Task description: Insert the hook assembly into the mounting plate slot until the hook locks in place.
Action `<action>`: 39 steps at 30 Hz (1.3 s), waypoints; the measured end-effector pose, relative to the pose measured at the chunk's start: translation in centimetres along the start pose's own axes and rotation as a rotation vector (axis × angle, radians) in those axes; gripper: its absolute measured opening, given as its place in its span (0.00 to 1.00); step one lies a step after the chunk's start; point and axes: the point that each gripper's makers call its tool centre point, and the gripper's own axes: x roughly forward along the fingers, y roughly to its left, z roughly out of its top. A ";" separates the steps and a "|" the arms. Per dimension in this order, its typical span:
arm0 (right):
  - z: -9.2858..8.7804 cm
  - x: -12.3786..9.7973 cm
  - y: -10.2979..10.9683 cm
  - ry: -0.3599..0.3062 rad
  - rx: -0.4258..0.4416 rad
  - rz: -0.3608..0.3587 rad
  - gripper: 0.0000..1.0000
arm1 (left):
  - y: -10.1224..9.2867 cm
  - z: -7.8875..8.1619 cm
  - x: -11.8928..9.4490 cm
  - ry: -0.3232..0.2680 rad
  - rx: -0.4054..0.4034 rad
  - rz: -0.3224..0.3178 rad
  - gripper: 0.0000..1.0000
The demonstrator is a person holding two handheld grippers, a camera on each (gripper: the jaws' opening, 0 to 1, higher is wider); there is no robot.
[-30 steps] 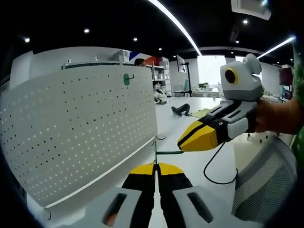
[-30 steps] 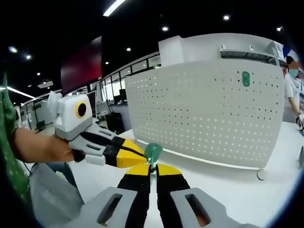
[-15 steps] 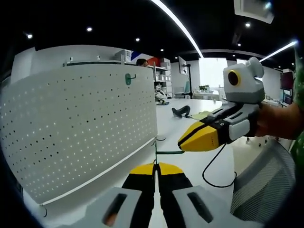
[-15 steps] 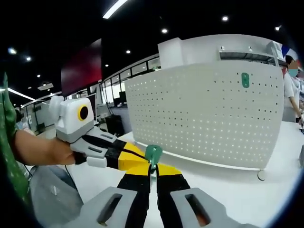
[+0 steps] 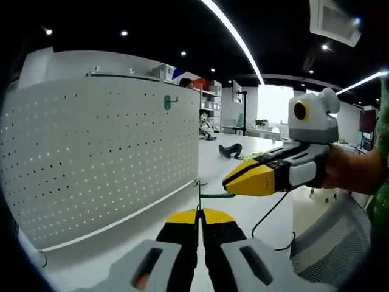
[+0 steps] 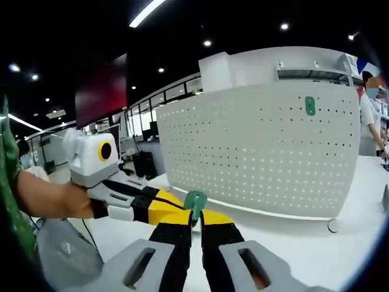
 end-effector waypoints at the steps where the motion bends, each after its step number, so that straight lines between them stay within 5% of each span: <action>1: 0.2 -0.1 -0.1 -0.010 0.004 -0.007 0.06 | 0.0 0.0 0.0 -0.002 -0.007 -0.001 0.01; 13: 0.5 -0.3 0.1 -0.031 0.012 -0.011 0.08 | 1.1 0.8 -0.5 -0.084 -0.174 0.016 0.01; 39: 1.9 0.9 -0.2 -0.049 -0.049 -0.071 0.03 | -1.2 2.4 0.1 -0.135 -0.255 -0.020 0.01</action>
